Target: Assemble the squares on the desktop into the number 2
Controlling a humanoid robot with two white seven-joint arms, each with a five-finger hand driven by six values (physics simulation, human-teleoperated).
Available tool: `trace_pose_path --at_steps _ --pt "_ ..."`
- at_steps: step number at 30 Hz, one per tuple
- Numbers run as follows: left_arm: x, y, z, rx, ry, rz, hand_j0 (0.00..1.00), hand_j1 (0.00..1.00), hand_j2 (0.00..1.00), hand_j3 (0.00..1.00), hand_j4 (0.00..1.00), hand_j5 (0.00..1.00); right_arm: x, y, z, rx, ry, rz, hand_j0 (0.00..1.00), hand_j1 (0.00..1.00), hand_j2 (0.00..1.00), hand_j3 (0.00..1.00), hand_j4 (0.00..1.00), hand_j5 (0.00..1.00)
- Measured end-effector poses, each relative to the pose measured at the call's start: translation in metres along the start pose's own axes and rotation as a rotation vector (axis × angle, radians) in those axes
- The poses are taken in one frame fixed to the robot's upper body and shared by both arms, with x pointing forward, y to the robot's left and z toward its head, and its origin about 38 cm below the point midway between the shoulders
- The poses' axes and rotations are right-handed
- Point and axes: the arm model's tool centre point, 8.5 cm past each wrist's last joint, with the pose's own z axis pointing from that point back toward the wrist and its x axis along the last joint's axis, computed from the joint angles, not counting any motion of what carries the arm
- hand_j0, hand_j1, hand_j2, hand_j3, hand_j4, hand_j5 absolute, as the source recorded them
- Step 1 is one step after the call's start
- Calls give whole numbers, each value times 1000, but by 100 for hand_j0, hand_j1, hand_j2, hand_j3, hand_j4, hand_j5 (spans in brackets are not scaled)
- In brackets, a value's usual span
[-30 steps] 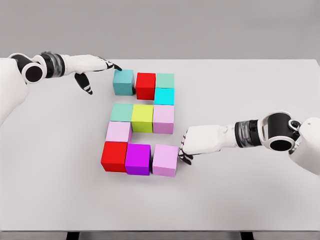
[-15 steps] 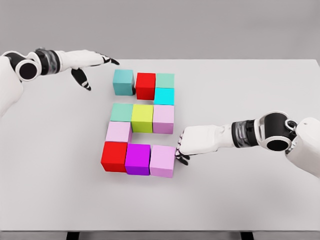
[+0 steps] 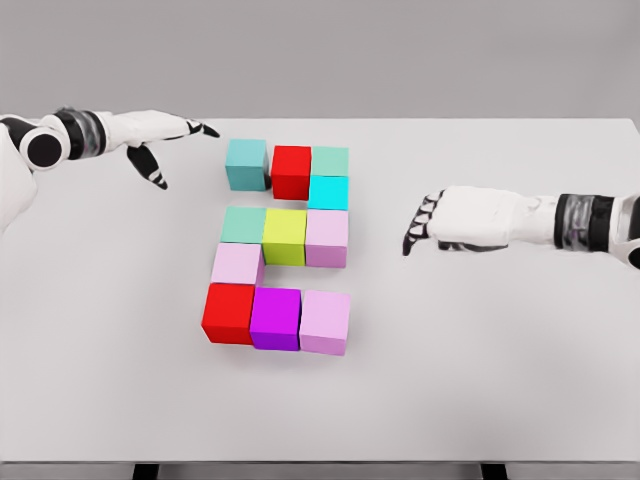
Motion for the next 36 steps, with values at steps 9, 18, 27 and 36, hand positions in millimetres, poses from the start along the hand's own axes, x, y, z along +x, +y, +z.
trace_pose_path --at_steps 9,18,27,36 --pt "5 -4 -7 -18 -7 2 100 100 100 100 100 100 -22 11 87 -304 144 -255 100 100 100 100 100 100" --pt "16 -3 -15 -28 -31 -5 100 100 100 100 100 100 -27 45 81 -376 172 -391 100 100 100 100 100 100" --pt "22 -5 -20 -32 -45 -6 100 100 100 100 100 100 -26 63 74 -366 173 -443 100 100 100 100 100 100" --pt "16 -3 -15 -26 -30 0 100 100 100 100 100 100 -24 71 73 -356 176 -463 100 100 100 100 100 100"
